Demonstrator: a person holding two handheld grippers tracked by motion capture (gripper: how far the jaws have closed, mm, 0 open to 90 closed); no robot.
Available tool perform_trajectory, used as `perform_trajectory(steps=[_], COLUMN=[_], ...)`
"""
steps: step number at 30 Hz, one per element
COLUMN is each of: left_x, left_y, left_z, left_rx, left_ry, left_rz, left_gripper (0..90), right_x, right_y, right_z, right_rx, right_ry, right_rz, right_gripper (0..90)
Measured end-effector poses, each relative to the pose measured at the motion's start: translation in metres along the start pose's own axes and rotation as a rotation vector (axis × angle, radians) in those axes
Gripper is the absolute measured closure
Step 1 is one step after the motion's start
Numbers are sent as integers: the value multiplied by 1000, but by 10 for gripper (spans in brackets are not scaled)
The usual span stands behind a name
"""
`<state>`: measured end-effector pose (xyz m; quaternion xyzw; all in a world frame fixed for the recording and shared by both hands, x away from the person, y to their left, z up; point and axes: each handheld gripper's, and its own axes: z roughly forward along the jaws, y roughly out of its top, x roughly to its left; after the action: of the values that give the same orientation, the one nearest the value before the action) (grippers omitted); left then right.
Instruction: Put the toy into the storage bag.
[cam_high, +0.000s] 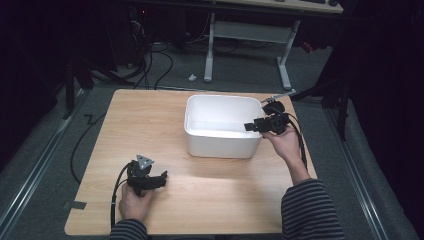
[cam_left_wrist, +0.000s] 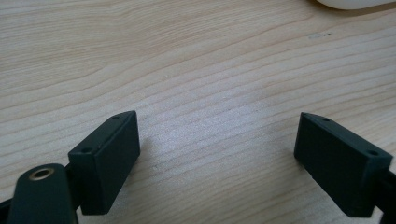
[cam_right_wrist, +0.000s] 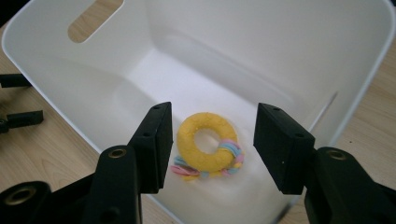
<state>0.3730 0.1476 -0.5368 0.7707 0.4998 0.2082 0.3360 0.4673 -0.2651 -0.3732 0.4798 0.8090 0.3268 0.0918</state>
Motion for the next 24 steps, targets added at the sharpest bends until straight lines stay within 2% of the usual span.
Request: perform_trajectory(steps=[10, 19, 24], left_x=[0, 0, 0], left_y=[0, 0, 0], left_z=[0, 0, 0], left_rx=[0, 0, 0], left_ry=[0, 0, 0], left_rz=[-1, 0, 0], left_gripper=[147, 147, 147], right_x=[-10, -14, -17], right_y=[-13, -24, -34], right_z=[-22, -36, -42], right_rx=[-91, -118, -123], right_ry=[12, -3, -30], right_rz=[31, 26, 32], right_gripper=[466, 457, 459])
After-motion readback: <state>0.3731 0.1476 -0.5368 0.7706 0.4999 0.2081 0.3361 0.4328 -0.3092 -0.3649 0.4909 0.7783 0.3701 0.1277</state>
